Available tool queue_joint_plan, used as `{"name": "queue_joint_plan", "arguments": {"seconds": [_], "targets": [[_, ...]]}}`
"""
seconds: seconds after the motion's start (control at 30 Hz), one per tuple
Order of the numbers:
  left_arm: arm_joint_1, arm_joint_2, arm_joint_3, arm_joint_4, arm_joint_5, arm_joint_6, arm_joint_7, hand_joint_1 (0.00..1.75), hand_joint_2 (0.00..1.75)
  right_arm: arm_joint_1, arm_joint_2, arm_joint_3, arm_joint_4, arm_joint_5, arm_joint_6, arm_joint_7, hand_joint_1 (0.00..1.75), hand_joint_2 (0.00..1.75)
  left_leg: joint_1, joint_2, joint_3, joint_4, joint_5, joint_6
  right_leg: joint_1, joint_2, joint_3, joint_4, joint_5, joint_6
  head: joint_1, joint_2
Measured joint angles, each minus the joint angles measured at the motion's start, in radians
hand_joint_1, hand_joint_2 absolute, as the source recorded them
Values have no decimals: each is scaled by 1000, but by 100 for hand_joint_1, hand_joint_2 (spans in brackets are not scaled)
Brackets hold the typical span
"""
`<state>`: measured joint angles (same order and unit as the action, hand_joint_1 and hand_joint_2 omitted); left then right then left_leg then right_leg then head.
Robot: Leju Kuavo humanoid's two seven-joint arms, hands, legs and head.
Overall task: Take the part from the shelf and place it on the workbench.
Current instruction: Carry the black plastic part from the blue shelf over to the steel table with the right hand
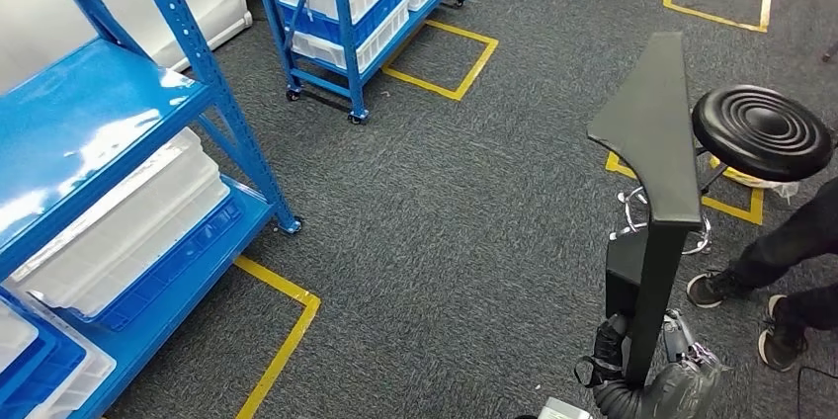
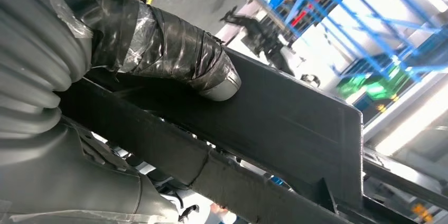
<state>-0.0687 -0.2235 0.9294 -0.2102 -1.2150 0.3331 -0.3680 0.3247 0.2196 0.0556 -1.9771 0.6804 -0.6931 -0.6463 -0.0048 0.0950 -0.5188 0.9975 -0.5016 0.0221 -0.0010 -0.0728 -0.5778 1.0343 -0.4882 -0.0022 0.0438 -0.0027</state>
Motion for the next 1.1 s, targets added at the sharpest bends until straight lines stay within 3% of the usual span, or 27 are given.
{"name": "queue_joint_plan", "arguments": {"seconds": [0.07,0.13,0.17,0.23,0.27,0.3,0.33,0.37,0.43,0.47,0.5,0.57,0.6,0.67,0.73,0.77,0.8,0.83,0.9,0.93,1.0,1.03,1.1], "targets": [[-2,0,0,0,0,0,0,0,175,2,2,-1,0,-1,0,0,175,175,-2,18,4,-1,-4,-9,2,17,-2,-4,1,-9,-1,0],[-5,0,1,0,1,-1,0,0,175,4,5,-2,0,-3,0,0,175,175,2,-4,0,22,-26,-20,-2,39,0,-10,7,-19,-1,0],[-5,0,1,0,2,-1,0,0,175,4,6,-2,-1,-4,0,0,175,175,5,-29,-16,60,-52,-25,-5,48,0,-13,10,-25,-1,0],[-3,0,3,0,4,-1,0,0,175,5,10,-2,0,-4,0,0,175,175,8,-75,-76,192,-121,-30,-7,69,-3,-12,12,-31,-1,0],[-1,0,3,0,4,-1,0,0,175,5,11,-2,0,-4,0,0,175,175,9,-83,-108,258,-146,-31,-6,82,-4,-11,13,-33,-1,0],[1,0,4,0,4,-1,0,0,175,6,12,-2,0,-5,0,0,175,175,9,-85,-126,295,-150,-32,-6,95,-4,-10,13,-33,-1,0],[3,0,4,0,4,-1,0,0,175,7,12,-2,0,-5,0,0,175,175,9,-87,-127,292,-133,-31,-6,109,-4,-9,13,-33,-1,0],[4,0,5,0,5,-1,1,0,175,7,12,-2,0,-5,0,0,175,175,10,-92,-108,248,-98,-29,-6,123,-2,-8,13,-33,-1,0],[5,0,7,0,5,-1,0,0,175,7,12,-2,0,-5,0,0,175,175,13,-132,-47,105,-26,-23,-5,148,-2,-4,13,-30,-1,0],[5,0,9,0,5,-1,0,0,175,7,12,-2,0,-5,0,0,175,175,14,-152,-25,52,-7,-21,-5,159,-5,-2,14,-26,-1,0],[4,0,10,0,5,-1,0,0,175,7,12,-2,0,-5,0,0,175,175,15,-166,-13,22,-1,-18,-5,170,-9,0,15,-21,0,0],[2,0,11,0,4,-1,1,0,175,9,12,-3,-1,-5,0,0,175,175,14,-156,-11,12,-1,-12,-6,190,-17,-2,21,-7,0,0],[1,0,11,0,4,-1,2,0,175,11,12,-4,-1,-5,0,0,175,175,15,-144,-9,8,3,-5,-6,189,-20,1,20,-2,0,0],[0,-1,12,0,4,-2,2,0,175,13,12,-6,-1,-5,0,-1,175,175,19,-120,-9,-1,11,9,-3,151,-43,47,-13,5,3,0],[2,-2,12,0,4,-2,2,0,175,12,12,-8,-1,-5,0,-1,175,175,16,-93,-11,-3,12,18,-5,102,-94,160,-77,10,6,0],[4,-2,13,0,4,-2,2,0,175,12,12,-9,-1,-5,0,-1,175,175,15,-79,-12,-3,11,20,-7,92,-120,218,-102,14,6,0],[6,-2,13,0,4,-2,2,0,175,13,12,-9,-1,-5,0,-1,175,175,14,-65,-12,-3,11,20,-10,87,-136,256,-112,17,6,0],[7,-2,14,0,4,-2,3,0,175,14,12,-11,0,-5,0,-1,175,175,13,-52,-12,-2,9,20,-12,82,-135,258,-103,19,6,0],[5,-2,14,0,4,-2,3,0,175,14,12,-13,0,-5,0,-1,175,175,13,-29,-9,-1,5,17,-15,63,-80,162,-45,20,6,0],[4,-2,14,0,4,-2,3,0,175,14,12,-14,0,-5,0,-1,175,175,12,-20,-6,1,2,13,-12,37,-42,93,-20,17,6,0],[4,-2,15,0,4,-2,3,0,175,13,12,-14,0,-5,0,-1,175,175,7,-3,-2,4,-5,3,-3,0,2,7,1,10,6,0],[4,-2,16,0,4,-2,3,0,175,13,12,-14,0,-5,0,-1,175,175,4,7,0,5,-7,-2,2,-4,5,-4,-2,7,5,0],[0,-2,16,0,4,-2,2,0,175,16,12,-16,-1,-4,0,-1,175,175,4,21,3,6,-12,-12,0,18,2,-8,1,0,5,0]]}}
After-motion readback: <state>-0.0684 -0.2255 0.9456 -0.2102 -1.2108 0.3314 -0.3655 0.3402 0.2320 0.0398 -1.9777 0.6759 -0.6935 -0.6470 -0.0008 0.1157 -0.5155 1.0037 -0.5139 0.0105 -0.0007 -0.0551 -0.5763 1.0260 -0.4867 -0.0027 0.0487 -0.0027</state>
